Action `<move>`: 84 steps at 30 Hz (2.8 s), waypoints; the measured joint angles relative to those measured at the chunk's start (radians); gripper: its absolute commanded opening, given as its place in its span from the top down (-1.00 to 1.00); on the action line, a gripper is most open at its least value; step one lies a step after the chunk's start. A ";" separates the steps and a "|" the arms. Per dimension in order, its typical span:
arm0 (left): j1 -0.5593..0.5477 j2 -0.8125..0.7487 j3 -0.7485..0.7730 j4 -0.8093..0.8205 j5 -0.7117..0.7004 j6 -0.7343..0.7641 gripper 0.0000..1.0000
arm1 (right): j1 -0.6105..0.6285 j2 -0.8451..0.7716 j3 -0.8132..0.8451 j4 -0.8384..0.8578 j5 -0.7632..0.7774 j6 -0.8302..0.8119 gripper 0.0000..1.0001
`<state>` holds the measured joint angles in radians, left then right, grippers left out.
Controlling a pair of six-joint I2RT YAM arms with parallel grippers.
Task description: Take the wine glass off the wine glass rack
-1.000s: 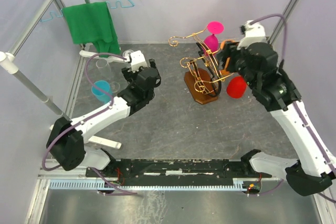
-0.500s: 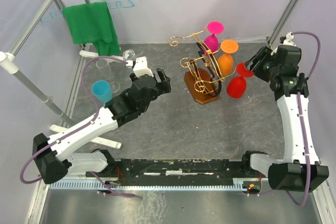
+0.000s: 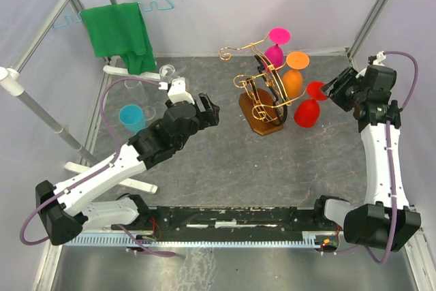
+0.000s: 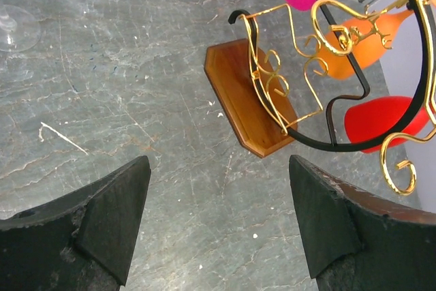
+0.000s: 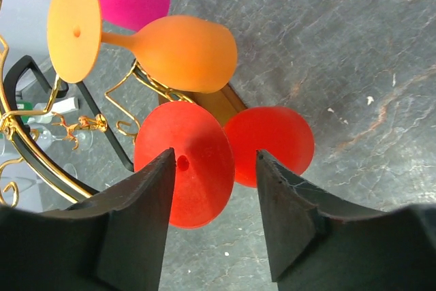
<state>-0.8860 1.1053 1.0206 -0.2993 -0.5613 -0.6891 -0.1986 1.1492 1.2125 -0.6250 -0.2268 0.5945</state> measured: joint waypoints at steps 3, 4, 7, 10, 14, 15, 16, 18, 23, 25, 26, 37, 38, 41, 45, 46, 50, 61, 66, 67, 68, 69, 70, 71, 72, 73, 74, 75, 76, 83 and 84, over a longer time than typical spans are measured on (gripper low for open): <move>0.000 0.000 -0.009 -0.006 0.014 -0.008 -0.78 | -0.003 0.000 -0.024 0.027 -0.027 0.016 -0.01; 0.000 -0.001 -0.013 -0.006 0.017 -0.011 -0.78 | -0.005 0.000 -0.033 0.037 -0.039 0.022 0.05; 0.000 -0.003 -0.020 -0.008 0.021 -0.014 -0.78 | -0.010 0.000 -0.047 0.048 -0.070 0.038 0.33; 0.000 -0.011 -0.028 -0.008 0.022 -0.017 -0.78 | -0.015 -0.003 -0.052 0.070 -0.088 0.050 0.67; 0.000 -0.018 -0.030 -0.009 0.022 -0.021 -0.78 | -0.020 -0.029 -0.052 0.122 -0.114 0.074 0.81; 0.000 -0.019 -0.031 -0.009 0.022 -0.023 -0.78 | -0.019 -0.038 -0.052 0.126 -0.116 0.075 0.86; 0.000 -0.019 -0.031 -0.009 0.022 -0.024 -0.78 | -0.019 -0.045 -0.052 0.128 -0.118 0.076 0.95; 0.000 -0.019 -0.035 -0.009 0.023 -0.027 -0.78 | -0.020 -0.050 -0.054 0.130 -0.126 0.081 0.98; 0.000 -0.019 -0.045 -0.009 0.031 -0.032 -0.79 | -0.029 -0.053 -0.068 0.145 -0.138 0.101 0.98; 0.000 -0.019 -0.046 -0.009 0.039 -0.033 -0.79 | -0.037 -0.054 -0.079 0.162 -0.150 0.116 0.98; 0.000 -0.019 -0.046 -0.010 0.041 -0.033 -0.79 | -0.041 -0.054 -0.085 0.171 -0.157 0.123 0.98; 0.000 -0.021 -0.046 -0.010 0.046 -0.037 -0.79 | -0.107 -0.071 -0.206 0.342 -0.211 0.249 0.98; 0.000 -0.022 -0.046 -0.010 0.048 -0.037 -0.79 | -0.118 -0.074 -0.225 0.363 -0.222 0.270 0.98; 0.000 -0.028 -0.046 -0.014 0.048 -0.038 -0.79 | -0.142 -0.079 -0.265 0.421 -0.251 0.319 0.98; 0.000 -0.033 -0.046 -0.014 0.048 -0.042 -0.79 | -0.157 -0.071 -0.298 0.497 -0.281 0.367 0.98; 0.000 -0.033 -0.046 -0.014 0.048 -0.043 -0.79 | -0.159 -0.065 -0.304 0.519 -0.290 0.379 0.98; 0.000 -0.033 -0.046 -0.014 0.049 -0.043 -0.79 | -0.162 -0.036 -0.325 0.601 -0.325 0.430 0.98; 0.000 -0.033 -0.046 -0.015 0.068 -0.047 -0.79 | -0.166 -0.022 -0.347 0.756 -0.442 0.554 0.98; 0.000 -0.034 -0.050 -0.014 0.069 -0.047 -0.79 | -0.166 -0.034 -0.348 0.764 -0.482 0.580 0.98; 0.000 -0.035 -0.055 -0.015 0.070 -0.047 -0.79 | -0.166 -0.042 -0.348 0.761 -0.494 0.584 0.98; 0.000 -0.036 -0.058 -0.015 0.071 -0.047 -0.79 | -0.166 -0.050 -0.348 0.759 -0.502 0.587 0.98; 0.000 -0.037 -0.061 -0.015 0.072 -0.047 -0.80 | -0.166 -0.059 -0.348 0.752 -0.508 0.587 0.98; 0.000 -0.037 -0.062 -0.016 0.074 -0.047 -0.79 | -0.166 -0.070 -0.348 0.742 -0.513 0.588 0.98; 0.000 -0.038 -0.063 -0.017 0.075 -0.047 -0.79 | -0.166 -0.085 -0.349 0.726 -0.517 0.585 0.98; 0.000 -0.038 -0.063 -0.017 0.076 -0.047 -0.79 | -0.166 -0.099 -0.351 0.705 -0.521 0.583 0.98; 0.000 -0.039 -0.063 -0.017 0.077 -0.047 -0.79 | -0.166 -0.111 -0.354 0.687 -0.529 0.580 0.98; 0.000 -0.041 -0.063 -0.017 0.078 -0.047 -0.79 | -0.166 -0.127 -0.355 0.662 -0.536 0.575 0.98; 0.000 -0.042 -0.063 -0.017 0.080 -0.047 -0.79 | -0.166 -0.144 -0.355 0.637 -0.541 0.566 0.98; 0.000 -0.043 -0.063 -0.017 0.084 -0.047 -0.80 | -0.166 -0.166 -0.355 0.609 -0.544 0.555 0.98; 0.000 -0.049 -0.063 -0.021 0.093 -0.047 -0.82 | -0.166 -0.301 -0.356 0.431 -0.560 0.475 0.98; 0.000 -0.053 -0.063 -0.023 0.093 -0.047 -0.84 | -0.166 -0.317 -0.354 0.396 -0.562 0.457 0.98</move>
<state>-0.8860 1.0527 0.9581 -0.3225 -0.4683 -0.7357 -0.3649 0.8326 0.8585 -0.2291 -0.7891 1.0515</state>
